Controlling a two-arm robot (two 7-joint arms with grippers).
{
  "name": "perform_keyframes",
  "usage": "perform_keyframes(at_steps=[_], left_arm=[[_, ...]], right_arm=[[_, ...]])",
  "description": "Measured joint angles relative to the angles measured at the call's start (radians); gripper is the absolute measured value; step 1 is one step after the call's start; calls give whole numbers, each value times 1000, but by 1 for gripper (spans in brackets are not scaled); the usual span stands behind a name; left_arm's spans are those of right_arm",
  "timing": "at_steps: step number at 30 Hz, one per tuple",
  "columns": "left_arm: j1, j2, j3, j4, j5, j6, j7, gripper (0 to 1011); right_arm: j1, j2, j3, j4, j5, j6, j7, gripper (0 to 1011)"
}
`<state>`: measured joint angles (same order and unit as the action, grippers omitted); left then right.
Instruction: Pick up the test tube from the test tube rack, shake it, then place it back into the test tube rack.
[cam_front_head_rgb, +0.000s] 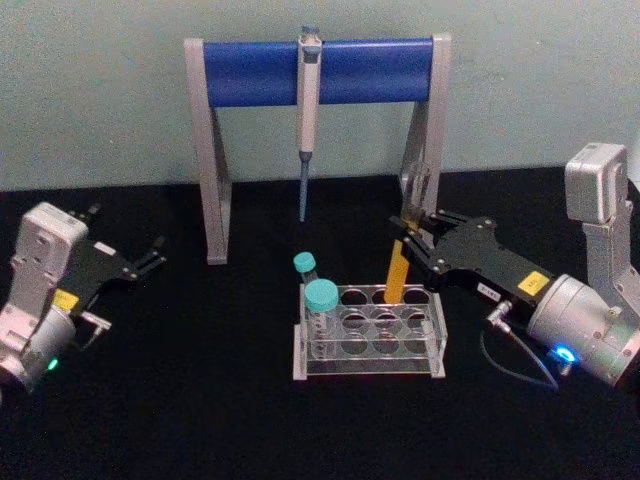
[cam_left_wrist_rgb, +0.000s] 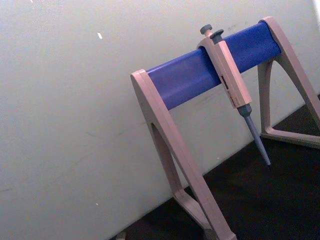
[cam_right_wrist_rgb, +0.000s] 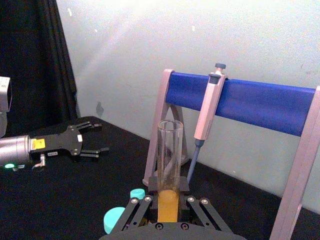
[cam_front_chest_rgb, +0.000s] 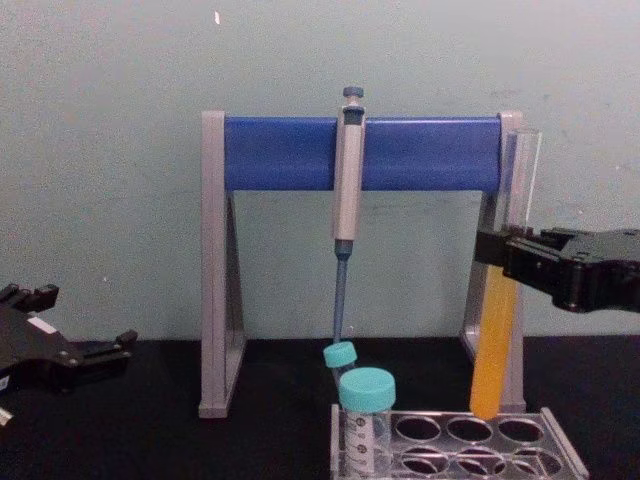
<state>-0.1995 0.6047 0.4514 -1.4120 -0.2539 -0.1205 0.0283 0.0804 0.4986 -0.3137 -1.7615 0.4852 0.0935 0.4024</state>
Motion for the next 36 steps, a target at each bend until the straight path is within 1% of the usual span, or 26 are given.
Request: perform_keyframes(at_steps=[4,8,18,24,30,31,36], left_arm=[[0,0,0,0,0,0,0,1001],[0,0,0,0,0,0,0,1001],[0,0,0,0,0,0,0,1001],[0,0,0,0,0,0,0,1002],[0,0,0,0,0,0,0,1001],[0,0,0,0,0,0,0,1002],[0,0,0,0,0,0,0,1001]], right_arm=[[0,0,0,0,-1,0,0,226],[10,1,-11,9,-4,-3,2,226],[65,-21,-45,59,-19,-15,15,226],[116,-43,-65,102,-33,-15,17,226],[153,-56,-66,145,-48,-16,6,226],[161,-58,-61,157,-50,-16,1,226],[171,-58,-45,177,-54,-16,-8,226]])
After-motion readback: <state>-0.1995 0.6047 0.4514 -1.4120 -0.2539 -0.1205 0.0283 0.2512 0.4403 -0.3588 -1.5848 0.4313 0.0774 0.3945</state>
